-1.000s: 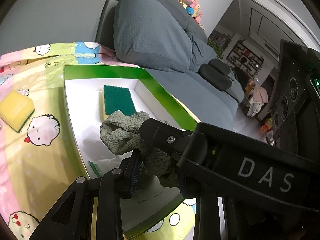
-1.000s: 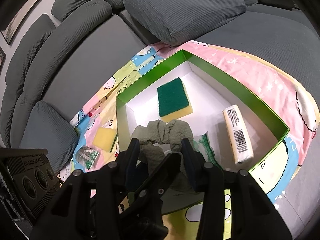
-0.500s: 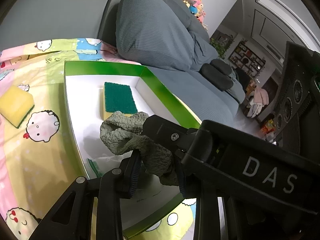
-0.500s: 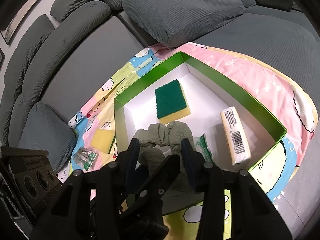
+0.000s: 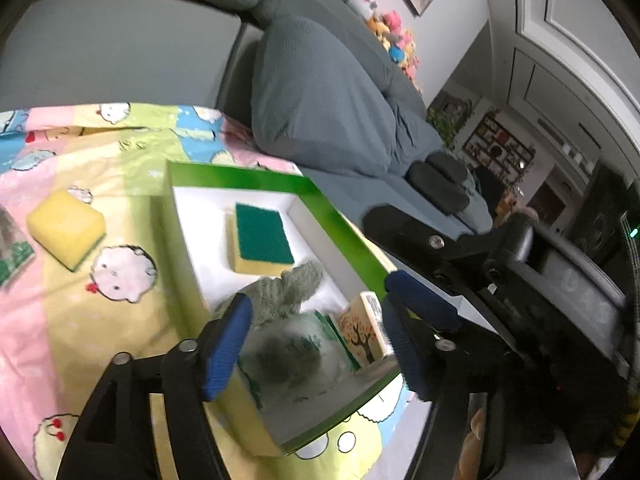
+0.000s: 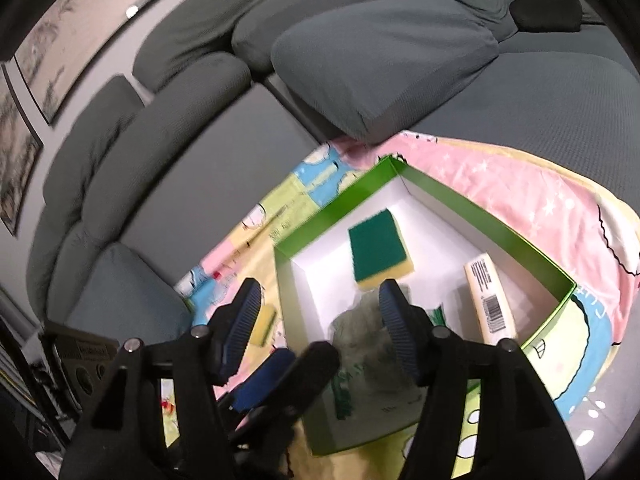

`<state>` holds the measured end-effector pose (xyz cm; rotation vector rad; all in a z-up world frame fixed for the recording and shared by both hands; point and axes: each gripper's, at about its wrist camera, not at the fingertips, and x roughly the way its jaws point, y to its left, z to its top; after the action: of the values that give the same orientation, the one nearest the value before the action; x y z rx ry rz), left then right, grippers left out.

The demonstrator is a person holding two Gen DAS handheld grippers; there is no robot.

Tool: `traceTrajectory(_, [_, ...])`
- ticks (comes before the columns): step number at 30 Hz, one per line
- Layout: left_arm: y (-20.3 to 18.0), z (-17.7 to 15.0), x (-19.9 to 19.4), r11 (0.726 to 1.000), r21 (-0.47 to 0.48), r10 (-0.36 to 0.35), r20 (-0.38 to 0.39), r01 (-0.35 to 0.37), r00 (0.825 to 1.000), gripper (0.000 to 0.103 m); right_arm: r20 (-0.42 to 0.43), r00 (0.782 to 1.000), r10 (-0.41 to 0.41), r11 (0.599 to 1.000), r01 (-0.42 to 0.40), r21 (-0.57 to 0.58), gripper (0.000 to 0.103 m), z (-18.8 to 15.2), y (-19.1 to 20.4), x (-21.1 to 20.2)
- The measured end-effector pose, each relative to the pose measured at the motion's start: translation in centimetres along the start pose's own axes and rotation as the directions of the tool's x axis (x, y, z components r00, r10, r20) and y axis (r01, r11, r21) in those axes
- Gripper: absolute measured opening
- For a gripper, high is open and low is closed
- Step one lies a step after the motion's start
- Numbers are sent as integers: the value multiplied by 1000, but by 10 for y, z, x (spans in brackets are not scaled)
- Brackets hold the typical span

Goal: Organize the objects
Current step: 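Lower the cloth into the box and open the right gripper, then move the right gripper back to the clear green-printed plastic bag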

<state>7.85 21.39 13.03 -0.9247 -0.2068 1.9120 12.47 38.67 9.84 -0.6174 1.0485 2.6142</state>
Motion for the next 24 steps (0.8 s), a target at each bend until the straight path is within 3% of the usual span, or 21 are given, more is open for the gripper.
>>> traceTrajectory(5, [23,8,-34,998,-45,44,73,-41,996,80,4,1000,5,1000,-5,31,62,-2,3,2])
traceTrajectory(9, [53,15,-58,985,-107,150,110,-138,983,80,-14,1000,22,999,-21,32,61,-5,11,9])
traceTrajectory(12, [80,17,-76,958,-172,249,117,-228,961,80,-27,999,39,999,-38,16,64,-8,19,15])
traceTrajectory(15, [107,15,-93,925,-250,323,114,-287,940,80,-47,997,58,998,-58,-1,66,-13,29,21])
traceTrajectory(21, [167,6,-117,812,-396,472,13,-429,882,80,-113,990,81,996,-86,-40,67,-26,53,41])
traceTrajectory(24, [189,-2,-130,765,-449,503,-31,-461,864,80,-149,985,89,993,-100,-63,67,-35,66,52])
